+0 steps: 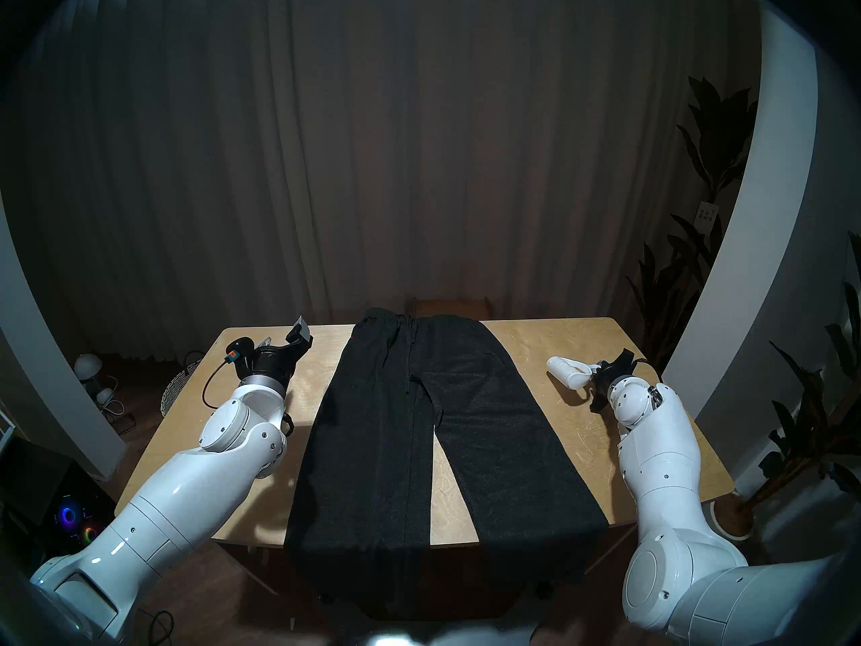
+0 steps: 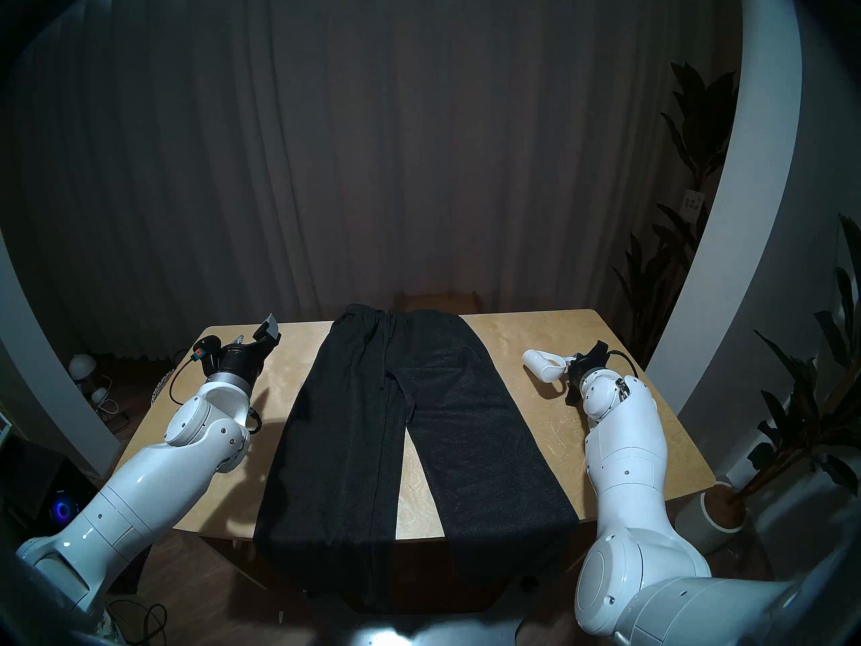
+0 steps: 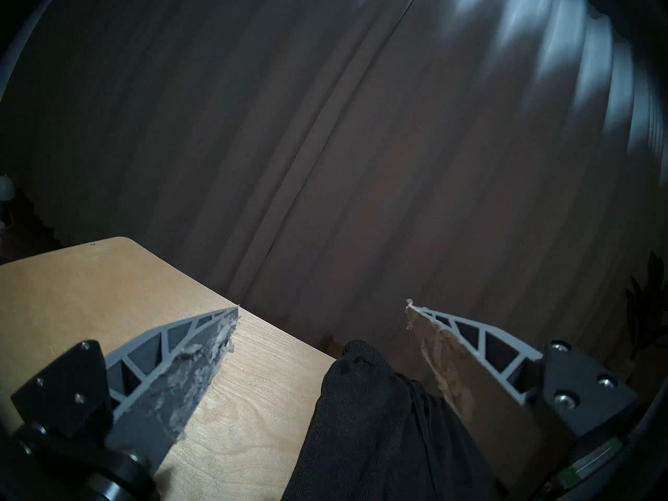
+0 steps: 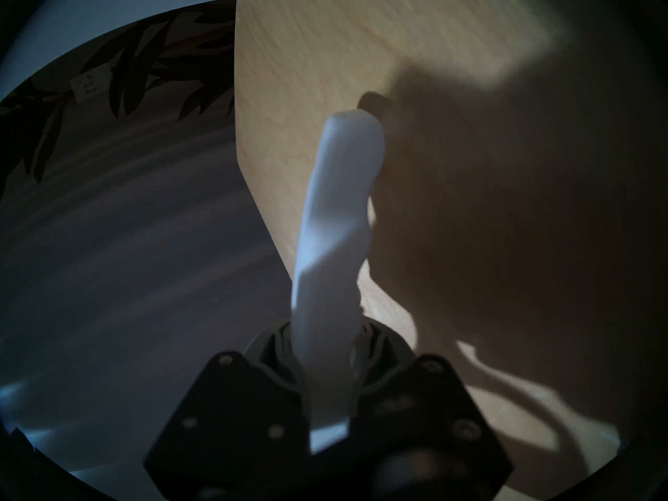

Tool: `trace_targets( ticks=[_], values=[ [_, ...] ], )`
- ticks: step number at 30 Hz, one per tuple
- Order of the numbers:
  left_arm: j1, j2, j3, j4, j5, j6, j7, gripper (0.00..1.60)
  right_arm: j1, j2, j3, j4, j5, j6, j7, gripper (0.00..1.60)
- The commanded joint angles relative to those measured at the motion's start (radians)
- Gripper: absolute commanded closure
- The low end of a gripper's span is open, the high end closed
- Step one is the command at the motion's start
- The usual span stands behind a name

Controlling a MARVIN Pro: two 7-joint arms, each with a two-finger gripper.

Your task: Remove lint and debris from pants with a lint roller

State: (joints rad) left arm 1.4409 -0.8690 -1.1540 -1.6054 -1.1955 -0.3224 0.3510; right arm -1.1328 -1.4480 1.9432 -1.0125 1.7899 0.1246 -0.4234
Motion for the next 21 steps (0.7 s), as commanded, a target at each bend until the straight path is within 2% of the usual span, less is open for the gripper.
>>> trace_targets(
  ticks=[1,5,6,12,21],
  values=[
    [-0.015,0.012,-0.033,0.003,-0.049,-0.005,-0.062,0.00,0.049,0.053,-0.040,-0.060,-0.054,-0.022,-0.122,1.60],
    [-0.016,0.016,-0.041,0.017,-0.082,0.001,-0.090,0.00,0.060,0.063,-0.061,-0.066,-0.079,-0.030,-0.212,1.60],
    [-0.017,0.019,-0.043,0.025,-0.092,0.003,-0.100,0.00,0.061,0.070,-0.078,-0.071,-0.092,-0.024,-0.256,1.60],
    [-0.026,0.012,-0.046,0.051,-0.113,-0.003,-0.112,0.00,0.071,0.091,-0.116,-0.074,-0.113,0.006,-0.352,1.60],
    [-0.026,0.019,-0.046,0.063,-0.131,-0.007,-0.127,0.00,0.063,0.096,-0.137,-0.056,-0.159,-0.025,-0.336,1.60]
  ],
)
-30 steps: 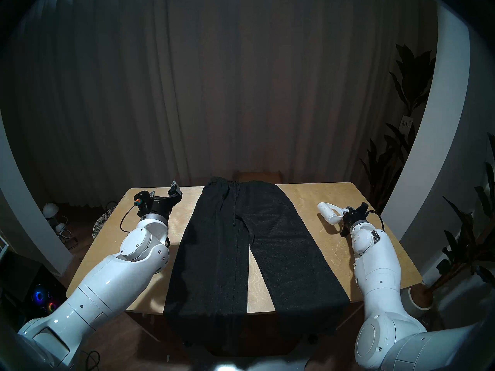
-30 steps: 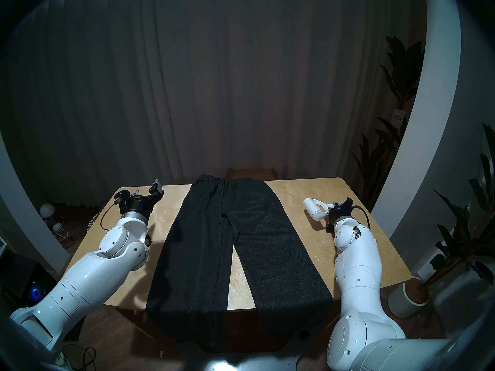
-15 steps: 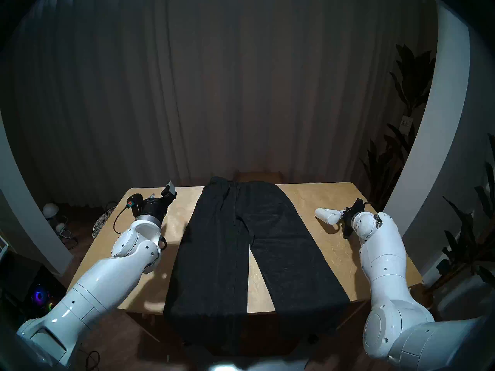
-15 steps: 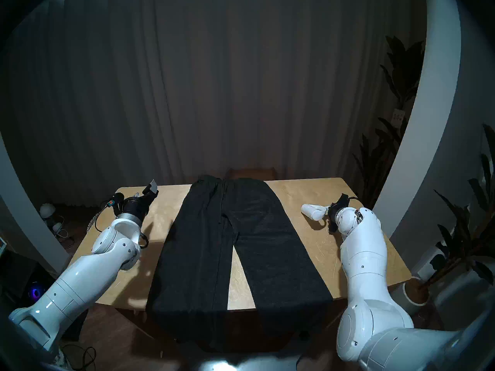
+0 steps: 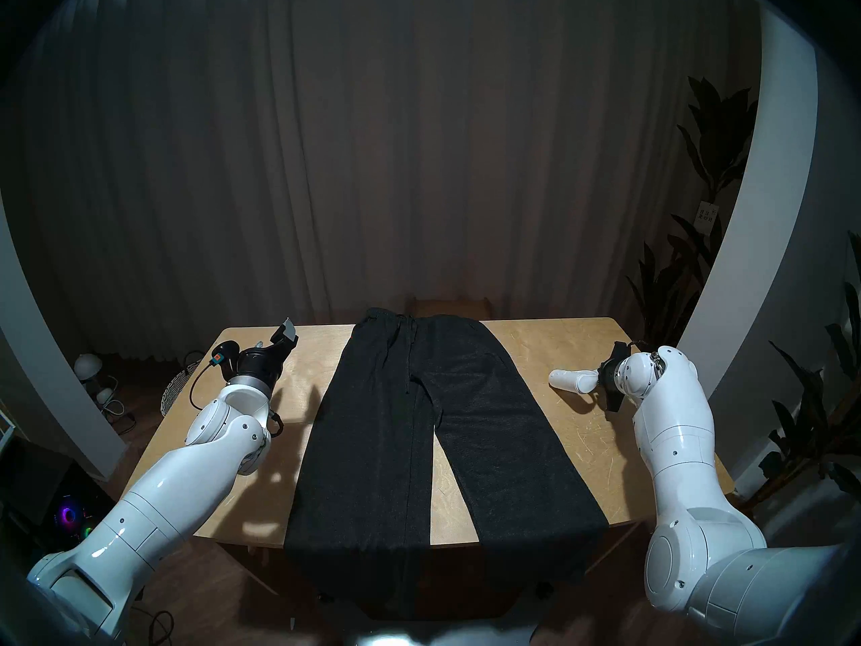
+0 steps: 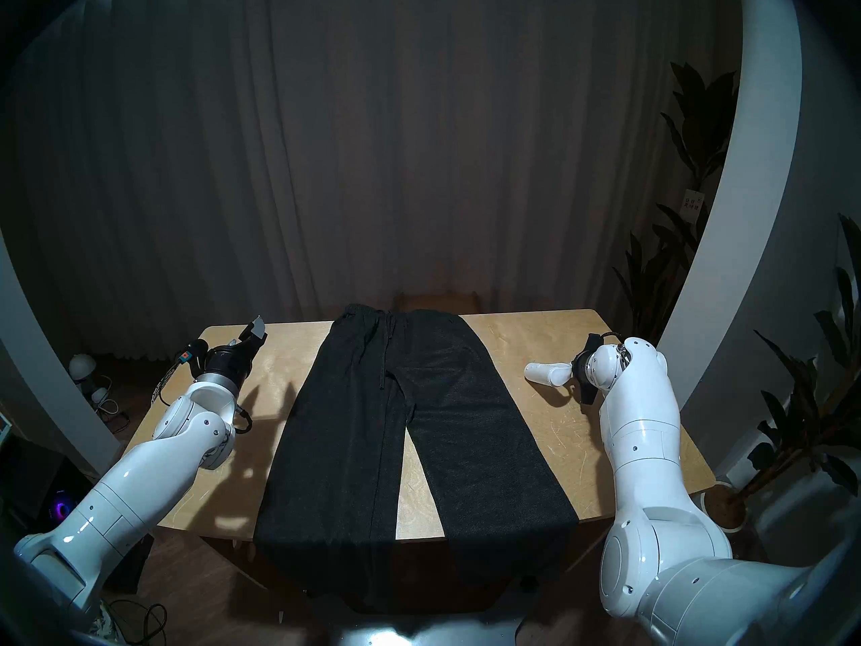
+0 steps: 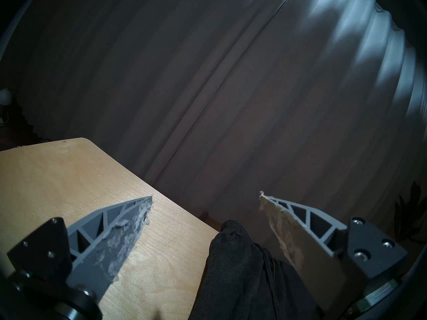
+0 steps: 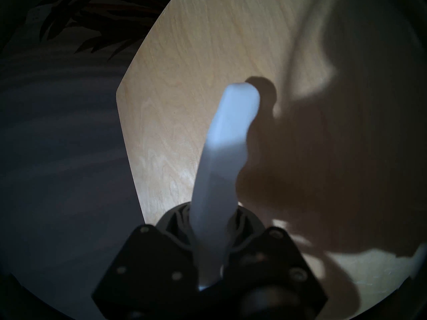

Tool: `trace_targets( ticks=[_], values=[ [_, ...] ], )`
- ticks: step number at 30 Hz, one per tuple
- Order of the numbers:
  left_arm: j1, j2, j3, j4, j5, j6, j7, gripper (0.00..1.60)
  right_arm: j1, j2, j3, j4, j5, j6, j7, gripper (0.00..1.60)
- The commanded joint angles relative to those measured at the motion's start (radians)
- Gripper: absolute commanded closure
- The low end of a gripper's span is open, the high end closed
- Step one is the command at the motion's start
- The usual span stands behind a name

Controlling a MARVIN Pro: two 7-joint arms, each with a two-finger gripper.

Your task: Remove lint and debris from pants with a lint roller

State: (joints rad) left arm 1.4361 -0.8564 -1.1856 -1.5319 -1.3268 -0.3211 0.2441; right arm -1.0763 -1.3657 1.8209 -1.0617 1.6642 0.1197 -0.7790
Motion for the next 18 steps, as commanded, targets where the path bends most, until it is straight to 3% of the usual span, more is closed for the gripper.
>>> trace_targets(
  ticks=[1,6,9,18],
  values=[
    [-0.020,0.007,-0.016,-0.011,-0.004,-0.008,-0.022,0.00,0.006,0.011,-0.011,-0.008,-0.029,-0.022,0.013,1.60],
    [-0.017,0.013,-0.013,-0.014,-0.009,-0.008,-0.020,0.00,-0.004,0.006,-0.021,-0.016,-0.044,-0.038,0.006,1.60],
    [-0.016,0.016,-0.011,-0.017,-0.009,-0.008,-0.016,0.00,0.004,0.010,-0.044,-0.006,-0.070,-0.051,-0.049,1.60],
    [-0.014,0.018,-0.011,-0.021,-0.006,-0.013,-0.010,0.00,0.004,0.028,-0.071,0.000,-0.078,-0.020,-0.088,1.60]
  ],
)
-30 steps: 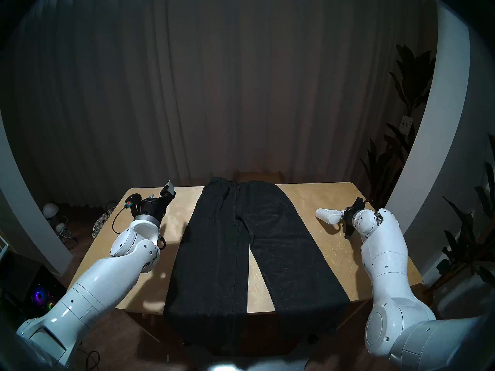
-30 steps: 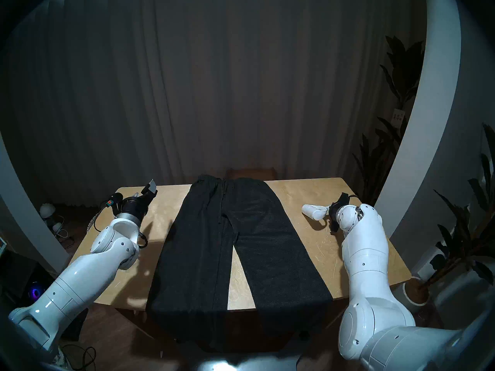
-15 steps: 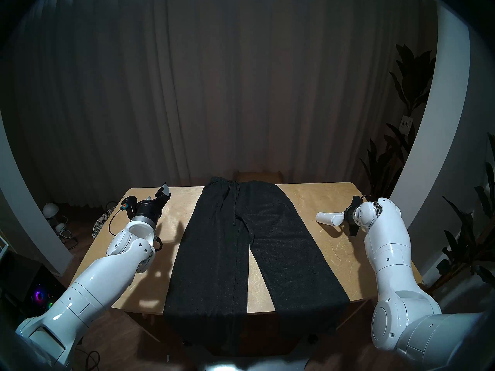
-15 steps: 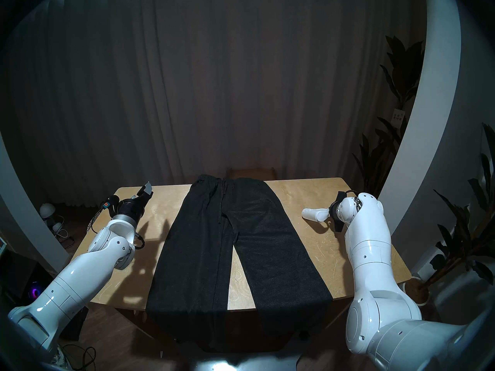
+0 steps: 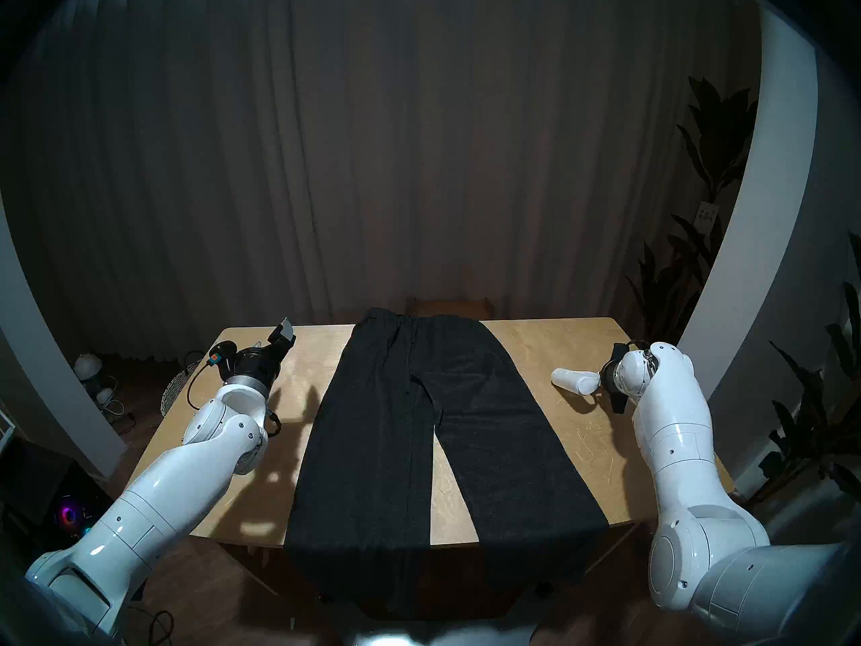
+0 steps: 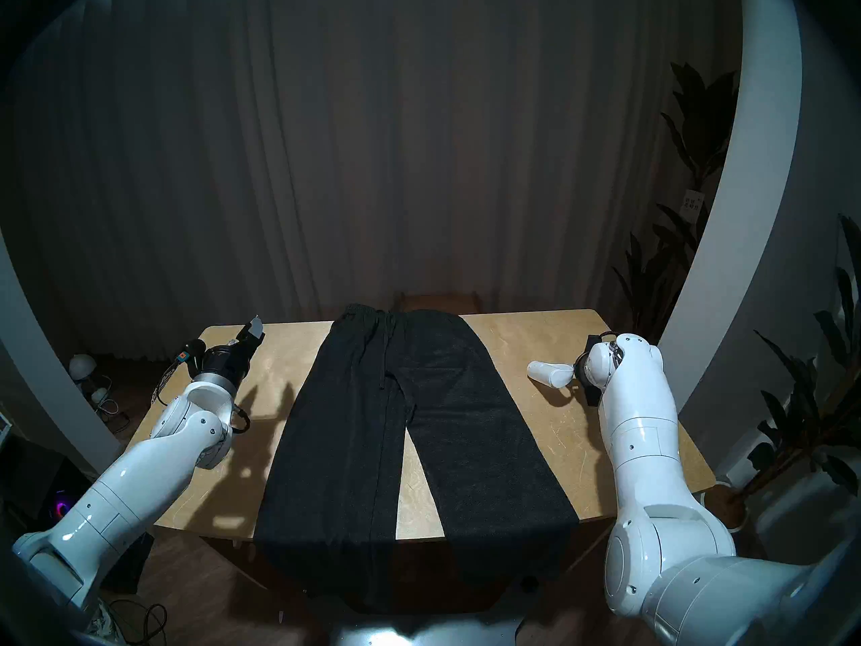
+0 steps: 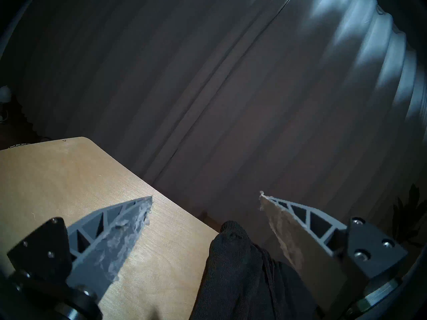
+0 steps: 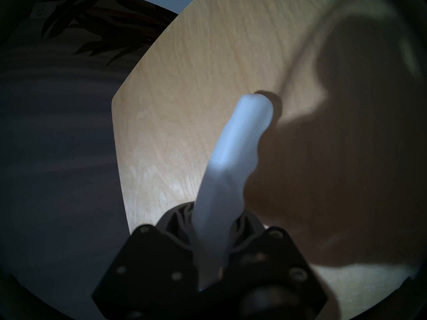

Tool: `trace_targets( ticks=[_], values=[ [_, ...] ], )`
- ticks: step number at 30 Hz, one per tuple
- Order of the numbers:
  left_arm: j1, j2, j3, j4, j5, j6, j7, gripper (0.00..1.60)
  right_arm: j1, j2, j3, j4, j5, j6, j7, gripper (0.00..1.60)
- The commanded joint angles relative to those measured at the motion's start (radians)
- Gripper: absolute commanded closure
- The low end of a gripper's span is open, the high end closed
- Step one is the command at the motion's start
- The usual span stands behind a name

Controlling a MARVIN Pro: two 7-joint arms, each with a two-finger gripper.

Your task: Remove lint and debris from pants with a lint roller

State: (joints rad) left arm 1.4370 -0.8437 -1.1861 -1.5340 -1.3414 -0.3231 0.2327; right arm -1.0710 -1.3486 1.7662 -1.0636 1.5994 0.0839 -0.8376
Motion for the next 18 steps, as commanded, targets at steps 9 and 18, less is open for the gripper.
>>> trace_targets(
  ticks=[9,18],
  values=[
    [-0.004,0.007,-0.020,-0.022,-0.045,0.008,-0.078,0.00,0.017,0.059,-0.049,0.023,-0.036,0.070,-0.063,1.23],
    [-0.012,0.082,0.038,-0.039,0.018,0.085,-0.142,0.00,0.021,0.079,-0.062,0.027,-0.035,0.117,-0.094,0.00]
  ],
)
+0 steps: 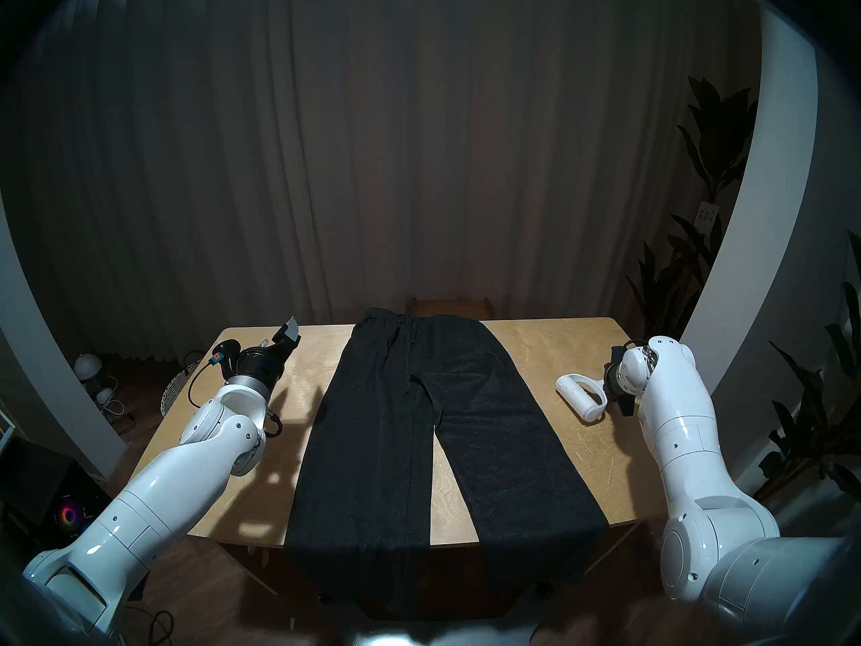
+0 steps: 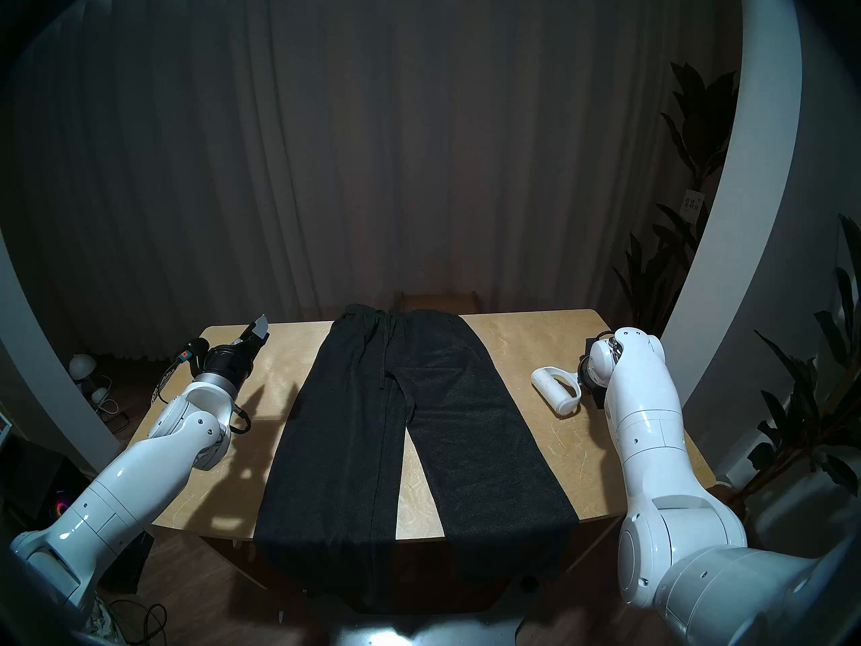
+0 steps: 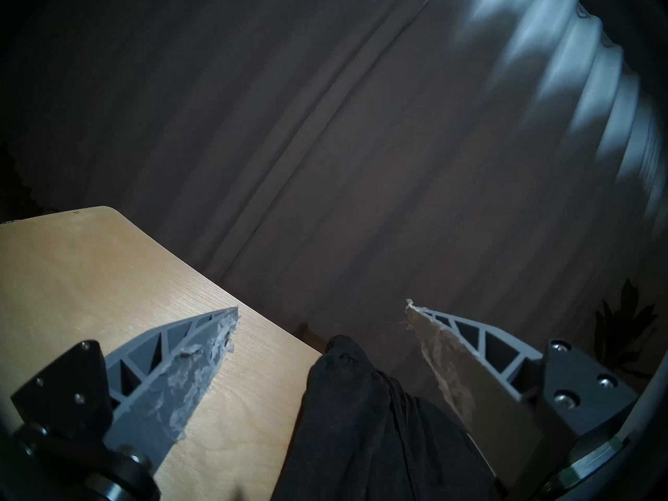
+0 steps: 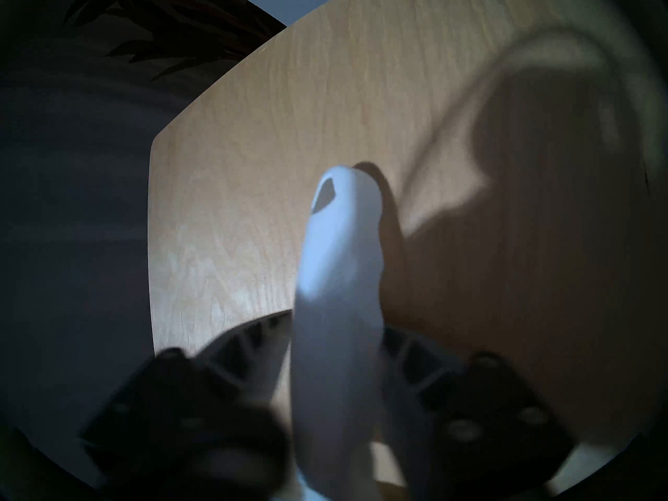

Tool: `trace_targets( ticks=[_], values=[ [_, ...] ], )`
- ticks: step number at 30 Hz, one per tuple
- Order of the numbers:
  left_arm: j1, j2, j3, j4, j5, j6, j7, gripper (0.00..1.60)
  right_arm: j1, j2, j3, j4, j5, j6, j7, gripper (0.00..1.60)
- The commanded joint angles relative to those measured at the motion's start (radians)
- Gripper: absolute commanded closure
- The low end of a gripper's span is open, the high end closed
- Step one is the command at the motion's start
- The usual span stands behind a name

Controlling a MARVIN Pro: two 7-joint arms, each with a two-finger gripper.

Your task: Remove lint and debris from pants with a lint roller

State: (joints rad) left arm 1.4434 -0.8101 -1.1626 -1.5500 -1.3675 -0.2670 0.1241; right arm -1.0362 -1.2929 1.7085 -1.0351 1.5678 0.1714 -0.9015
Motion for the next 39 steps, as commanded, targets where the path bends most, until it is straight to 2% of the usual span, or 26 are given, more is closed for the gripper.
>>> trace_targets(
  ticks=[1,7,12,19,21,22,25,28,37,39],
  values=[
    [-0.023,0.050,0.020,-0.022,0.053,0.030,-0.030,0.00,-0.021,0.023,-0.004,-0.010,-0.003,0.030,-0.024,0.00],
    [-0.031,0.050,0.036,-0.016,0.080,0.038,-0.004,0.00,-0.060,0.020,0.006,-0.068,0.006,0.035,-0.066,0.00],
    [-0.036,0.048,0.038,-0.008,0.082,0.048,0.002,0.00,-0.104,0.021,0.022,-0.123,0.023,0.058,-0.148,0.00],
    [-0.042,0.040,0.036,0.004,0.084,0.051,0.009,0.00,-0.176,0.013,0.059,-0.248,0.052,0.057,-0.232,0.00],
    [-0.047,0.036,0.038,0.009,0.091,0.047,0.019,0.00,-0.204,0.007,0.084,-0.309,0.073,0.054,-0.253,0.00],
    [-0.051,0.035,0.043,0.012,0.108,0.042,0.031,0.00,-0.184,0.011,0.084,-0.288,0.074,0.055,-0.249,0.00],
    [-0.068,0.039,0.066,0.022,0.173,0.034,0.060,0.00,-0.192,0.011,0.106,-0.350,0.086,0.048,-0.265,0.00],
    [-0.091,0.061,0.111,0.032,0.275,0.041,0.078,0.00,-0.180,0.023,0.108,-0.394,0.080,0.055,-0.266,0.00],
    [-0.139,0.090,0.156,0.045,0.394,0.072,0.100,0.00,-0.142,0.092,0.096,-0.498,0.076,0.132,-0.284,0.00],
    [-0.146,0.099,0.159,0.048,0.414,0.075,0.105,0.00,-0.135,0.116,0.080,-0.525,0.064,0.163,-0.259,0.00]
  ],
)
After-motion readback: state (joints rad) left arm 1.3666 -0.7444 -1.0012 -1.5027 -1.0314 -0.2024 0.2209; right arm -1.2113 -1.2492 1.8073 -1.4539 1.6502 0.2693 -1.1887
